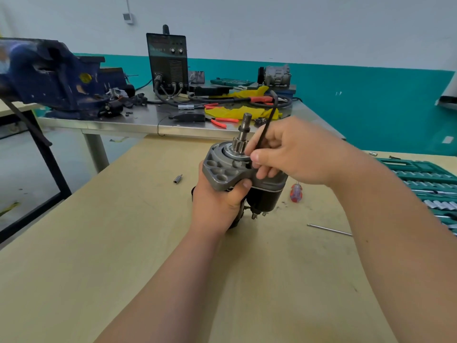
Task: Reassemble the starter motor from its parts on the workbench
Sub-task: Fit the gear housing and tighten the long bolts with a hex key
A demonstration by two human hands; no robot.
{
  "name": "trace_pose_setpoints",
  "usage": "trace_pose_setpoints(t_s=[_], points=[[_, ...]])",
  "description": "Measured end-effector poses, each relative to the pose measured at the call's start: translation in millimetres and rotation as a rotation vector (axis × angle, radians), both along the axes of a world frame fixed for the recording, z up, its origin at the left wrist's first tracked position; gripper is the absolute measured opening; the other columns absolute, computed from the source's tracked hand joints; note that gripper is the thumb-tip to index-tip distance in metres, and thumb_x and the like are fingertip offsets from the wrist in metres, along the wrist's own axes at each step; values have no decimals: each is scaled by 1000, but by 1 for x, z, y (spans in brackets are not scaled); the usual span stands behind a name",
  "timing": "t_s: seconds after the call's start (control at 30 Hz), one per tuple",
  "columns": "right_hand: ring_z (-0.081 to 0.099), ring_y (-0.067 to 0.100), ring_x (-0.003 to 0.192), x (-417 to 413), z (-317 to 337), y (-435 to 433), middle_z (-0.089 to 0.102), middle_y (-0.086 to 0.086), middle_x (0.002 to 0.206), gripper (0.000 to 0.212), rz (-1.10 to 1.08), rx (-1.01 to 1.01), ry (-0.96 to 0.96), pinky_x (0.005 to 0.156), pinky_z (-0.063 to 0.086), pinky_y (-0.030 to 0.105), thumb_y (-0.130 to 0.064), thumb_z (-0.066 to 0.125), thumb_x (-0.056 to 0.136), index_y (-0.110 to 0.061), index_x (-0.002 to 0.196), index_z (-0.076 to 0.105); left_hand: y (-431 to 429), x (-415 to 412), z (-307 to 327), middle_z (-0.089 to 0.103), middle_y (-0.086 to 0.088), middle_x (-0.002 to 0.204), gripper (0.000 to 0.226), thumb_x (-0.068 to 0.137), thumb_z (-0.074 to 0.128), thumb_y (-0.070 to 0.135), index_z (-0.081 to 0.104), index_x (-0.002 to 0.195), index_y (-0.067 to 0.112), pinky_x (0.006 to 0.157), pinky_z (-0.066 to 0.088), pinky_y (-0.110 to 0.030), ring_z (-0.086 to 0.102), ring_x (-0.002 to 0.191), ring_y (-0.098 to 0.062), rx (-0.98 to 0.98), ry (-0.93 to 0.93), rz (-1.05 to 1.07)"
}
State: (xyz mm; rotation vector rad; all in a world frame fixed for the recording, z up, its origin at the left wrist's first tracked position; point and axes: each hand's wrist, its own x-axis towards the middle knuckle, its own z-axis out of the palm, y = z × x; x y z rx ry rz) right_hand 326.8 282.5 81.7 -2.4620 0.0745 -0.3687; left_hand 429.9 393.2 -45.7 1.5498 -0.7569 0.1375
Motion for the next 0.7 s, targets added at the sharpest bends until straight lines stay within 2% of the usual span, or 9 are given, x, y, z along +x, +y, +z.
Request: trace_pose_setpoints(t_s=[0.13, 0.27, 0.37, 0.47, 0.53, 0.7], points=[[67, 3, 57, 3, 0, 6, 68, -6, 65, 15, -90, -178, -44, 47, 52, 16, -27, 61, 94, -26, 79, 61, 2, -1, 0, 57, 0, 130, 112, 54, 53, 92, 54, 132, 11, 98, 46, -23, 54, 120, -8, -4, -2, 8], [55, 9, 60, 9, -12, 13, 58, -5, 65, 27, -217, -376, -191, 48, 39, 24, -38, 60, 92, -18, 74, 59, 1, -1, 0, 58, 4, 130, 96, 58, 61, 74, 53, 133, 15, 95, 48, -23, 55, 119, -4, 33, 2, 31], [49, 8, 57, 11, -21, 11, 54, -7, 60, 32, -266, -357, -269, 47, 33, 19, -39, 60, 91, -16, 70, 56, -1, 0, 0, 60, 8, 128, 90, 60, 63, 69, 54, 132, 16, 94, 47, -20, 55, 117, -1, 49, -9, 42], [47, 8, 56, 12, -25, 11, 51, -8, 58, 33, -288, -336, -316, 47, 32, 22, -38, 61, 90, -18, 66, 52, -2, -1, 0, 60, 12, 126, 89, 59, 60, 70, 55, 131, 17, 82, 39, -1, 52, 109, 11, 48, -10, 61], [47, 9, 56, 15, -27, 13, 50, -7, 57, 34, -309, -360, -343, 48, 35, 25, -38, 61, 90, -17, 65, 51, -2, -1, 1, 61, 13, 123, 90, 59, 58, 71, 55, 130, 16, 76, 34, 3, 51, 104, 17, 41, -10, 71], [48, 13, 57, 19, -31, 17, 50, -4, 57, 38, -357, -317, -410, 53, 43, 34, -38, 61, 89, -15, 62, 49, -2, 1, 0, 63, 7, 124, 92, 62, 57, 72, 56, 129, 9, 82, 38, -3, 56, 112, 1, 20, -11, 43]])
